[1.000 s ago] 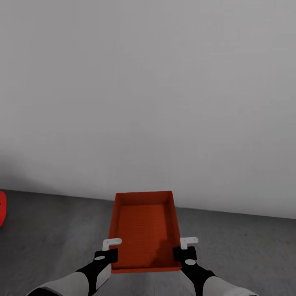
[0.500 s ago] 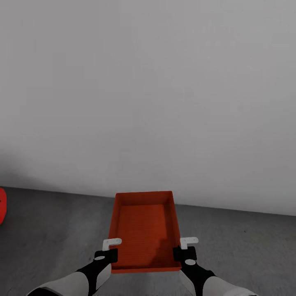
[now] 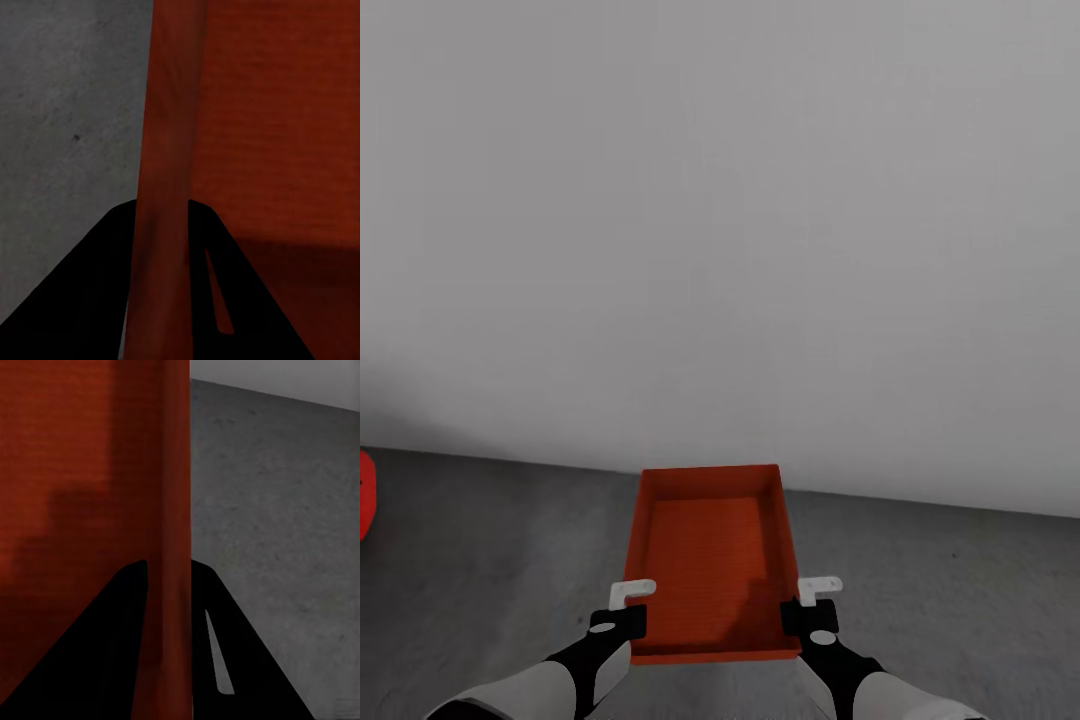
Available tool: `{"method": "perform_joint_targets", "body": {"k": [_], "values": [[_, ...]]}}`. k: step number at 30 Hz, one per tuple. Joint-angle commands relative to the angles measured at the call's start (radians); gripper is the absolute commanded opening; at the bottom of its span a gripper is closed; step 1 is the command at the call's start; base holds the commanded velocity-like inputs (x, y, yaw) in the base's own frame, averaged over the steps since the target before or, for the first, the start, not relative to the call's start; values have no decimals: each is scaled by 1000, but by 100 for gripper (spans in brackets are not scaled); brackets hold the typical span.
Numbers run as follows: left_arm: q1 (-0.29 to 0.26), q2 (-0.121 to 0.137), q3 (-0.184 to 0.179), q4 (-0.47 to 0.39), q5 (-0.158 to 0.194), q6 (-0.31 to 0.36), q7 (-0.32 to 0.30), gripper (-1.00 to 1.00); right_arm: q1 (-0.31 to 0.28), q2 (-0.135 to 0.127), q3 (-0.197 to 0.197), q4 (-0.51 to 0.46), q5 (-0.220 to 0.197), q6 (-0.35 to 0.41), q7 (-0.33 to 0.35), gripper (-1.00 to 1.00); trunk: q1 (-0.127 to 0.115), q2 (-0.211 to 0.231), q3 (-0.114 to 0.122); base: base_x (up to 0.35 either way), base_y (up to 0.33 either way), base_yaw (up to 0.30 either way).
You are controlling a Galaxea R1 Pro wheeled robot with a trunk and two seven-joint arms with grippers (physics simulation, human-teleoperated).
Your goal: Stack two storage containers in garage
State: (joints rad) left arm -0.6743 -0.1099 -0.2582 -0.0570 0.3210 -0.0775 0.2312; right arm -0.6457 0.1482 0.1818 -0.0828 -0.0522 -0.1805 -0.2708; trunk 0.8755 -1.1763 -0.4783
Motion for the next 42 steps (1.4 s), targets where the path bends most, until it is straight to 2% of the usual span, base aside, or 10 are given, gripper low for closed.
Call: {"method": "perform_joint_targets", "body": {"k": [1, 42], "values": [[-1, 3, 26, -1, -2, -59, 25, -100, -1, 1, -67, 2, -52, 1, 18, -100, 0, -1, -3, 0, 0, 0], [-1, 2, 25, -1, -3, -59, 25, -100, -1, 1, -67, 2, -52, 1, 18, -100, 0, -1, -69, 0, 0, 0]]}}
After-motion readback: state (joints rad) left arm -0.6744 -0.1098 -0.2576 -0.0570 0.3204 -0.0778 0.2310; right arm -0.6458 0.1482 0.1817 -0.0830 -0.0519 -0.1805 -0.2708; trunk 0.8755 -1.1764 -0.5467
